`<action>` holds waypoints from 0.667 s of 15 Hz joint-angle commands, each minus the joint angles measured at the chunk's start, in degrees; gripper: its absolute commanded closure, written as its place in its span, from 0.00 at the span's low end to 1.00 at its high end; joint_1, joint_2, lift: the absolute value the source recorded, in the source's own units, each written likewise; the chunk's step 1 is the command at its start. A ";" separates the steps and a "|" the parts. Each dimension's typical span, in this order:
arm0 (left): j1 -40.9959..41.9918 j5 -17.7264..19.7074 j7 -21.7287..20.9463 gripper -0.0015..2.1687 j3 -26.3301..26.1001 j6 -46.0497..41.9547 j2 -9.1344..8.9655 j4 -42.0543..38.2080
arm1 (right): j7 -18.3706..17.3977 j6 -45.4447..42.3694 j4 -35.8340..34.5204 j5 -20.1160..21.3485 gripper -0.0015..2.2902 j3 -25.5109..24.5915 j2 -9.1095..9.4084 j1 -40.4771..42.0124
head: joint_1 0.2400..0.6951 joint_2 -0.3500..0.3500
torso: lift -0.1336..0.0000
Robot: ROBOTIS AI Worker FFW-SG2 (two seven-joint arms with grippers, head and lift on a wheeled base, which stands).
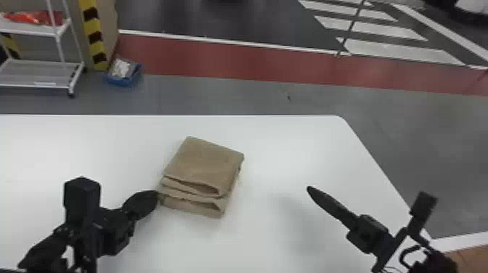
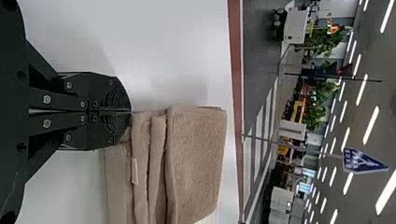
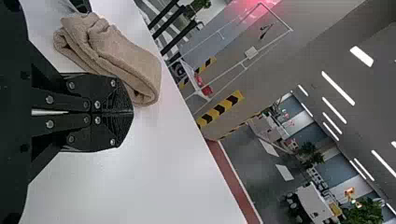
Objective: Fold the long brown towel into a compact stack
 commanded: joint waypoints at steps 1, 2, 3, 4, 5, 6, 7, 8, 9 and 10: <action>2.26 0.48 -0.30 0.95 -0.45 0.77 0.09 -3.03 | 0.00 -0.20 0.62 -0.02 0.96 0.20 0.05 -0.27 | 1.00 0.13 | 0.07; 2.96 1.09 -0.83 0.95 -0.45 1.30 0.18 -4.17 | 0.00 -0.20 0.80 -0.02 0.96 0.29 0.05 -0.27 | 1.00 0.12 | 0.07; 3.75 2.15 -1.45 0.95 -0.45 1.65 0.27 -5.49 | -0.09 -0.20 0.89 -0.02 0.96 0.29 0.05 -0.36 | 1.00 0.11 | 0.07; 4.63 2.94 -1.62 0.95 -0.62 1.65 0.35 -6.54 | -0.09 -0.20 0.89 -0.02 0.96 0.29 0.05 -0.36 | 1.00 0.10 | 0.07; 5.34 3.38 -1.80 0.95 -0.97 1.65 0.44 -7.33 | -0.18 -0.20 0.89 -0.02 0.96 0.29 0.05 -0.36 | 1.00 0.08 | 0.07; 5.69 3.64 -2.15 0.95 -1.68 1.65 0.53 -7.95 | -0.18 -0.20 0.97 -0.02 0.96 0.20 0.05 -0.36 | 1.00 0.07 | 0.07; 5.77 3.64 -2.06 0.95 -1.68 1.48 0.53 -7.95 | -0.18 -0.20 0.97 -0.02 0.96 0.29 0.05 -0.36 | 1.00 0.06 | 0.07; 5.69 3.55 -1.71 0.95 -1.41 1.13 0.44 -7.95 | -0.18 -0.02 0.97 -0.02 0.96 0.20 0.05 -0.36 | 1.00 0.05 | 0.07; 5.16 2.94 -0.48 0.95 -0.89 -0.28 0.35 -7.77 | -0.18 -0.20 0.97 -0.02 0.96 0.37 0.05 -0.36 | 1.00 0.04 | 0.07; 4.19 2.15 0.66 0.95 -0.80 -2.21 0.27 -6.54 | -0.09 -0.20 0.97 -0.02 0.96 0.37 0.05 -0.36 | 1.00 0.04 | 0.07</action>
